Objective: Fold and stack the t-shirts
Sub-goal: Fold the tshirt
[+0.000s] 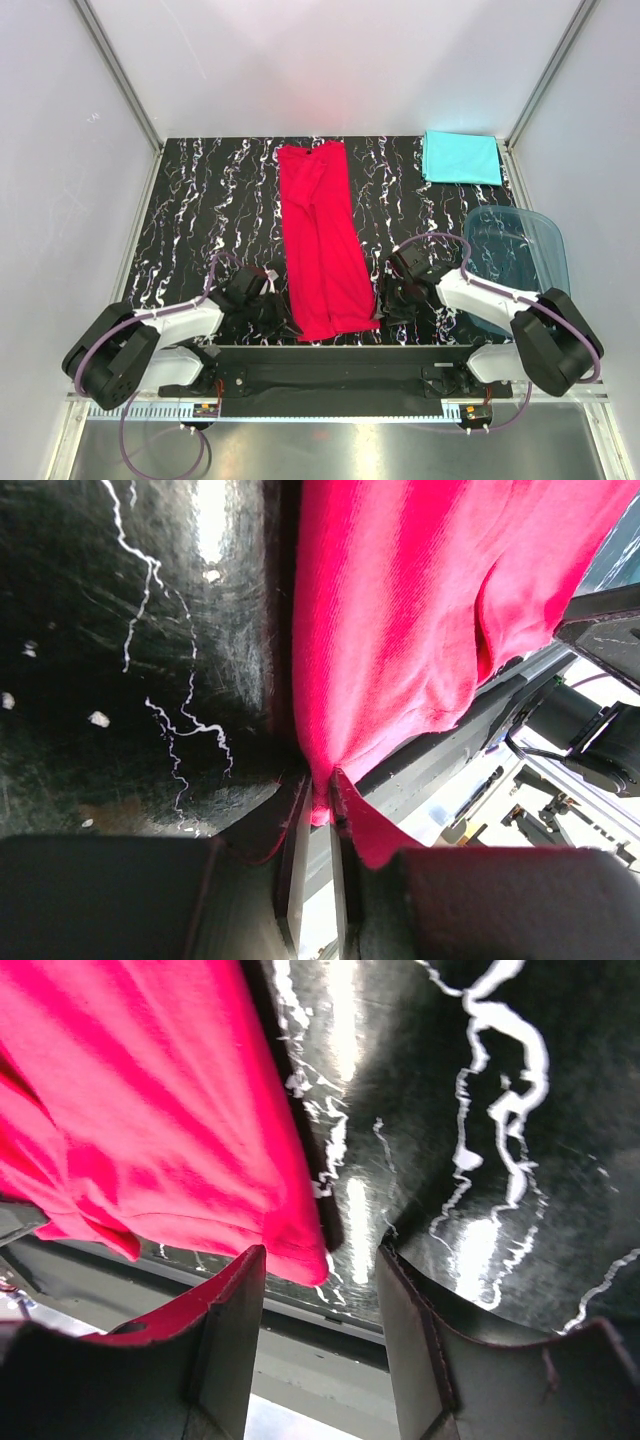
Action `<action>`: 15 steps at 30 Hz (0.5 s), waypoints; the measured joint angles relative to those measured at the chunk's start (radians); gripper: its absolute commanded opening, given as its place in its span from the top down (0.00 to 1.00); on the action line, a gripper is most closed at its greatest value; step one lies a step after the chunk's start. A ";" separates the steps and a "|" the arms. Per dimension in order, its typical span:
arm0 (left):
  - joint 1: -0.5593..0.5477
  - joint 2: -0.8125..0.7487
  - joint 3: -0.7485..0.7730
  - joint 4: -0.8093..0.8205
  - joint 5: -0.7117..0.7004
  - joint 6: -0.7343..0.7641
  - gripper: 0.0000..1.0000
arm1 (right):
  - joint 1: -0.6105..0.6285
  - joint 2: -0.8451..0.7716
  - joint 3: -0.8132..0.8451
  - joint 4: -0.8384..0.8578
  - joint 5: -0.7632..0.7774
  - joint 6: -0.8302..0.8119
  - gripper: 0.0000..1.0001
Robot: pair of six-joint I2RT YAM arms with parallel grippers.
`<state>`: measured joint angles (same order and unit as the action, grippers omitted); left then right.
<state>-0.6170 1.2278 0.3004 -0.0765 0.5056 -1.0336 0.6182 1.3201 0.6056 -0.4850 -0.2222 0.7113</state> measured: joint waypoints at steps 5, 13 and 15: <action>-0.001 -0.010 -0.003 -0.001 -0.004 -0.003 0.92 | -0.002 0.026 -0.006 0.043 -0.045 0.002 0.51; -0.001 -0.035 -0.017 -0.004 -0.008 -0.005 1.00 | -0.004 0.056 -0.031 0.109 -0.128 0.018 0.82; -0.001 -0.045 -0.022 -0.008 -0.009 -0.005 1.00 | -0.004 0.056 -0.048 0.116 -0.135 0.025 0.92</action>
<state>-0.6178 1.1831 0.2787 -0.0841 0.4965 -1.0382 0.6140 1.3758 0.5575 -0.3695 -0.3576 0.7361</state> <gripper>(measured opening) 0.085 0.179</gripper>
